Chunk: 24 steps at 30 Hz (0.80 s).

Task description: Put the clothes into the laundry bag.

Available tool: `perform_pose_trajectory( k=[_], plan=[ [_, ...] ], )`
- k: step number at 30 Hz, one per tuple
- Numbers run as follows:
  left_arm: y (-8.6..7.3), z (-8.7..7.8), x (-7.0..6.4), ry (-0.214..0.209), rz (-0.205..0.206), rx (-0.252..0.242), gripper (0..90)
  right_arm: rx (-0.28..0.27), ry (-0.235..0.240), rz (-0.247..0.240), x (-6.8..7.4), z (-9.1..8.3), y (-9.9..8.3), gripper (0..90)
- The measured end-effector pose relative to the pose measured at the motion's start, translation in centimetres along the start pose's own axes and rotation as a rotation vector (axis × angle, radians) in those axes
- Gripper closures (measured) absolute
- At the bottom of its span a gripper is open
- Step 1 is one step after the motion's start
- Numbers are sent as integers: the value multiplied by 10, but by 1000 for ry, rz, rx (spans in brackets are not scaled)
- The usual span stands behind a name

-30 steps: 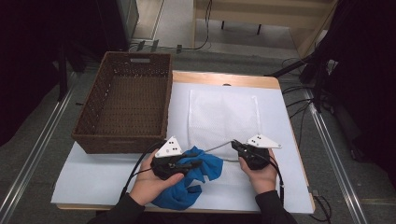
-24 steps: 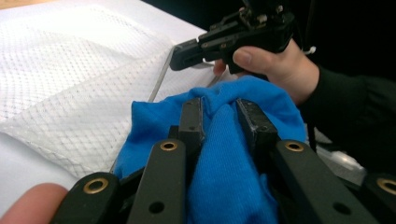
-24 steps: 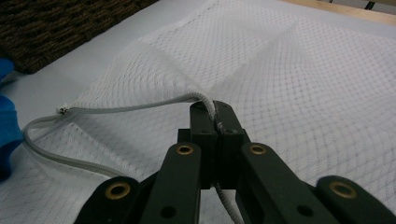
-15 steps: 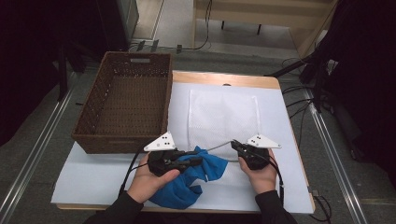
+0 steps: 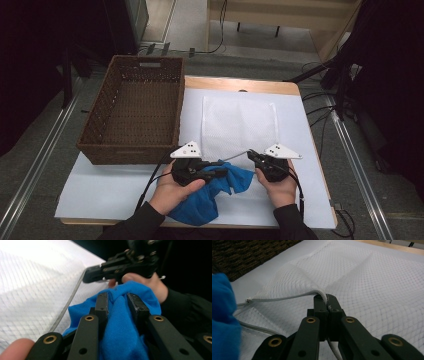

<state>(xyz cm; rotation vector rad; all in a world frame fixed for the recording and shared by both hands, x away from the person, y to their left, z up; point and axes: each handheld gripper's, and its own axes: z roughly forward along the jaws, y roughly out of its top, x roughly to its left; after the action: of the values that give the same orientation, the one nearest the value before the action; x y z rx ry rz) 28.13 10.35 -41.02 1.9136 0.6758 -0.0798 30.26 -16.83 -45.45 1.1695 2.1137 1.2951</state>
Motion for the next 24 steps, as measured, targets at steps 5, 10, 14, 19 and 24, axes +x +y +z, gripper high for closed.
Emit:
perform_pose_trajectory(
  k=[5, 10, 14, 19, 24],
  plan=[
    [0, 16, 0, 26, -23, 32, 733, -6, 8, 8, 0, -1, 1, 897],
    [2, 30, 0, 59, -22, 67, 727, -18, 21, 6, 2, -3, 3, 897],
    [1, 42, -4, 75, -4, 88, 717, -25, 26, 3, 3, -5, 5, 897],
    [-2, 51, 3, 127, -43, 83, 731, -28, 32, 0, 5, -6, 5, 898],
    [1, 47, 8, 186, -109, 11, 743, -39, 42, -11, 8, -10, 8, 897]
  ],
)
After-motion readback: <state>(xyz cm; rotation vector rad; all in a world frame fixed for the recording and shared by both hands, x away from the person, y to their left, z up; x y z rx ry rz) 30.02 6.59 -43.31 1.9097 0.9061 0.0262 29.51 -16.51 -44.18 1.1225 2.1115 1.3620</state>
